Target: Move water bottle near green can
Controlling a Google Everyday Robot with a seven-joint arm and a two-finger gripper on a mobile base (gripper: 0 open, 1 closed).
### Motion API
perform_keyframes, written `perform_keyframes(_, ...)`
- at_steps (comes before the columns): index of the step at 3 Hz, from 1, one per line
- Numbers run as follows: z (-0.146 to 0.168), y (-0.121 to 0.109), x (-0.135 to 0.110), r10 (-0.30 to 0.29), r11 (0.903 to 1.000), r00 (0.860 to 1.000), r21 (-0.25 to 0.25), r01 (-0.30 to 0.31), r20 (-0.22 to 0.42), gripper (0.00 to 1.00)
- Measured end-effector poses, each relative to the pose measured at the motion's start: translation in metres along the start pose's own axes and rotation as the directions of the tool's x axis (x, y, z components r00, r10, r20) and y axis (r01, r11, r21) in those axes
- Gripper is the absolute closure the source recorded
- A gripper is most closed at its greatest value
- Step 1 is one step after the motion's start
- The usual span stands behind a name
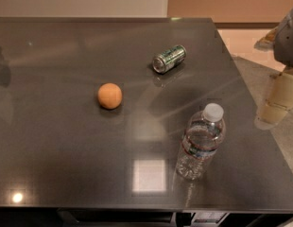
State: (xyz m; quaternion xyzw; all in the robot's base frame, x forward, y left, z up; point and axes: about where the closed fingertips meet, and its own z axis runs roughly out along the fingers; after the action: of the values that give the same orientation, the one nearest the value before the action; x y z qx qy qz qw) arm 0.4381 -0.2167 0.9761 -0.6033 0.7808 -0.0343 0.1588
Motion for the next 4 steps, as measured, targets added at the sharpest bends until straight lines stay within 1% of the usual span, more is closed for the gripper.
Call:
perform_keyframes(1, 0.0, 0.0, 0.0, 0.0, 1.0, 1.0, 0.0, 0.0, 0.0, 0.0)
perform_keyframes(2, -0.001, 0.005, -0.004, -0.016, 0.9999, 0.999, -0.003, 0.016, 0.03, 0.0)
perform_keyframes(3, -0.001, 0.024, -0.014, -0.044, 0.9984, 0.993, -0.031, 0.047, 0.11, 0.0)
perform_keyframes(4, 0.004, 0.049, -0.027, -0.082, 0.9923, 0.976, -0.075, 0.099, 0.202, 0.0)
